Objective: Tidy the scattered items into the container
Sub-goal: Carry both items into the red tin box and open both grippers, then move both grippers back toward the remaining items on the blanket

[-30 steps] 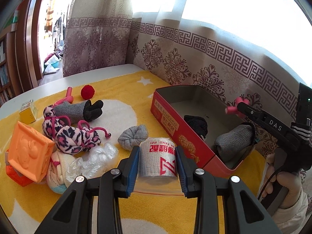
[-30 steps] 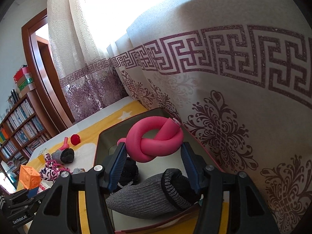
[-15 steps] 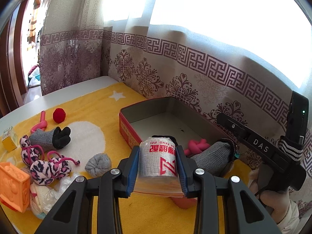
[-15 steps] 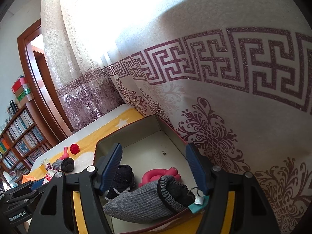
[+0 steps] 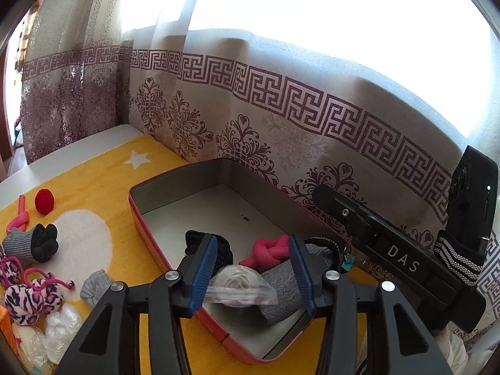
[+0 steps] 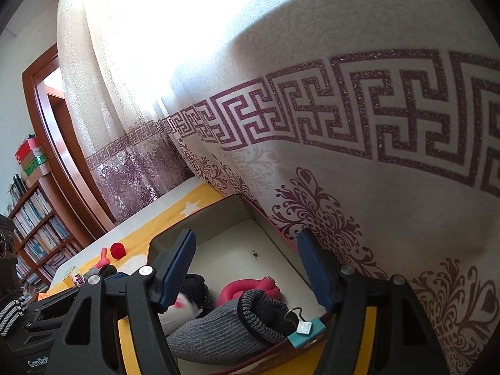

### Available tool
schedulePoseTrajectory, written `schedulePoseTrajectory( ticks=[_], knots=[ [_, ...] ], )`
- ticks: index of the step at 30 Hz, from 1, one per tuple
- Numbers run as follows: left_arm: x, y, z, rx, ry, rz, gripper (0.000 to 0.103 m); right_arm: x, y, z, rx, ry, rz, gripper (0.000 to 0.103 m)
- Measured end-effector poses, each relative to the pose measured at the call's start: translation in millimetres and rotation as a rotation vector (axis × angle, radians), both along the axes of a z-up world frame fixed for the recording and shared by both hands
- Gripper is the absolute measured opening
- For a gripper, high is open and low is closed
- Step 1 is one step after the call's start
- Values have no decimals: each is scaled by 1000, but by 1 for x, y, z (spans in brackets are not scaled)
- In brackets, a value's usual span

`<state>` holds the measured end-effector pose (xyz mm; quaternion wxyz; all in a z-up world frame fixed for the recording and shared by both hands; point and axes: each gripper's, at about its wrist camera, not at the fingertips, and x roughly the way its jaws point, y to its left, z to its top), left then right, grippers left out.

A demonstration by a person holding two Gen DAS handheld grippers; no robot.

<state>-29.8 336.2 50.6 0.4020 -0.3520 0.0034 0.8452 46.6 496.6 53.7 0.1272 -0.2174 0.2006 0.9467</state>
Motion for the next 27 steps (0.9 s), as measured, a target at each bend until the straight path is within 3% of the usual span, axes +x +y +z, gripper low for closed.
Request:
schedulePoseTrajectory(
  ticks=[24, 27],
  knots=[
    [4, -82, 3, -11, 5, 222, 49, -2, -42, -1, 49, 6, 125, 75],
    [5, -102, 4, -1, 9, 280, 74, -2, -50, -1, 55, 9, 151, 77]
  ],
)
